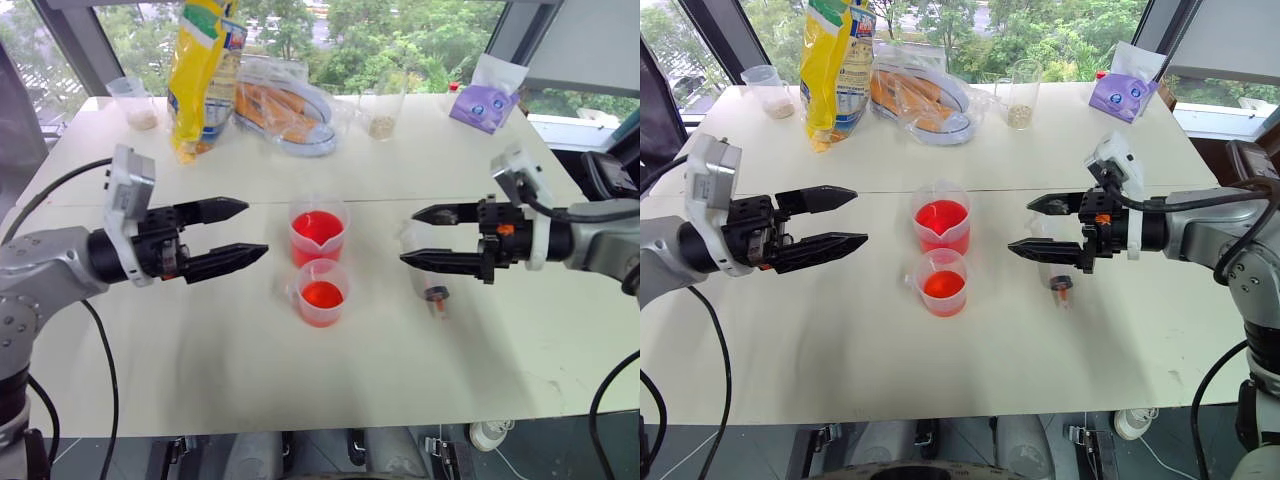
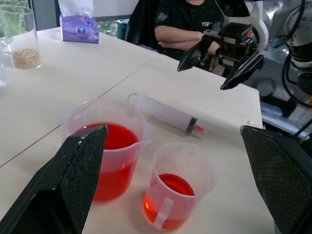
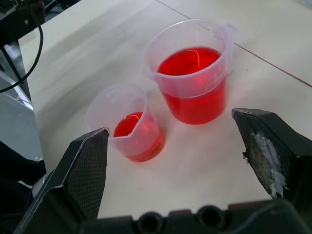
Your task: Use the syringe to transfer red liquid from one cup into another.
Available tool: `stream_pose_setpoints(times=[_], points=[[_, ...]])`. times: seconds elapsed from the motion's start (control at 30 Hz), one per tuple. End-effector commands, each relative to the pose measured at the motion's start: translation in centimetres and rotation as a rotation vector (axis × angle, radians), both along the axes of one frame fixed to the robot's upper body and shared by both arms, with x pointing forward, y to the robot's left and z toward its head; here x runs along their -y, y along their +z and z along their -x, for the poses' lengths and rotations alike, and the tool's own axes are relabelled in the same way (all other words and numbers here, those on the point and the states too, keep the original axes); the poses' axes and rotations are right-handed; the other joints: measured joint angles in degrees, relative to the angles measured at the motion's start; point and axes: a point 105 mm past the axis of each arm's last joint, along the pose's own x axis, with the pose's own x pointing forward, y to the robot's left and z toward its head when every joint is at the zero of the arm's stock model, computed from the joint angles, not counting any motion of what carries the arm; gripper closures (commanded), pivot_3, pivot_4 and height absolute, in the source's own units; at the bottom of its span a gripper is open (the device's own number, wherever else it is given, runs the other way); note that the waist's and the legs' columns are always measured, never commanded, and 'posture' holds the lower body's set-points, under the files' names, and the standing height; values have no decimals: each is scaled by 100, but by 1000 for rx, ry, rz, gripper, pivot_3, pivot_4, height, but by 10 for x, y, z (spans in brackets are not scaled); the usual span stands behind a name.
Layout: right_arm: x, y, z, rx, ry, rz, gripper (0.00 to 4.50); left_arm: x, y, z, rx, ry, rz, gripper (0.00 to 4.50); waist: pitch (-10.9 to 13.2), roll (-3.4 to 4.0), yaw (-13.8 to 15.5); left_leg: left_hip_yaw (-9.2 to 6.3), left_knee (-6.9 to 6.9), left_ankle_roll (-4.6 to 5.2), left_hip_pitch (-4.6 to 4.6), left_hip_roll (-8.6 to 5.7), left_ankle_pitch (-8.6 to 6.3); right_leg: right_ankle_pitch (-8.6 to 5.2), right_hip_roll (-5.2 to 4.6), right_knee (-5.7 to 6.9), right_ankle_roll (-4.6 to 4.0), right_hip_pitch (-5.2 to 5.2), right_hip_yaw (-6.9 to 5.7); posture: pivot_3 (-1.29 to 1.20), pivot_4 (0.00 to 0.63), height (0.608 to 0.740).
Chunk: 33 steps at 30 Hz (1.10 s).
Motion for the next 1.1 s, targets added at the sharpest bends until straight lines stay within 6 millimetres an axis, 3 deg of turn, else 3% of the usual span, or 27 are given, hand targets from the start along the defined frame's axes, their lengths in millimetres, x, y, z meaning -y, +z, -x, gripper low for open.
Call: stream_pose_setpoints(times=[0.03, 0.33, 0.67, 0.73, 1.1], points=[[3, 11, 4, 45, -4, 3, 106, 1, 9, 5, 46, -10, 7, 0, 0, 0, 0, 0, 0, 0, 0, 0, 0, 0, 0, 0, 0, 0, 0, 0, 150, 740], [12, 2, -6, 0, -102, 83, 106, 6, 8, 5, 42, -13, 20, 0, 0, 0, 1, 0, 1, 0, 0, 0, 0, -1, 0, 0, -1, 0, 0, 0, 150, 740], [25, -17, -55, -259, -480, 192, 106, 13, 0, -2, 33, -44, 27, 0, 0, 0, -12, 7, 3, -5, 5, 1, 3, 1, 2, 3, -12, -1, 5, 0, 150, 740], [29, -29, -64, -327, -552, 262, 106, 16, -2, -5, 39, -53, 26, 0, -1, 0, 5, 7, 3, -4, 3, 0, 3, 1, 1, 2, -12, -2, 5, 0, 150, 740], [33, -45, -92, -475, -694, 384, 106, 24, -11, -5, 50, -47, 66, 0, 0, 0, -26, 9, 0, 5, -3, -6, -2, 14, -1, 3, 10, -6, 4, 0, 150, 740]])
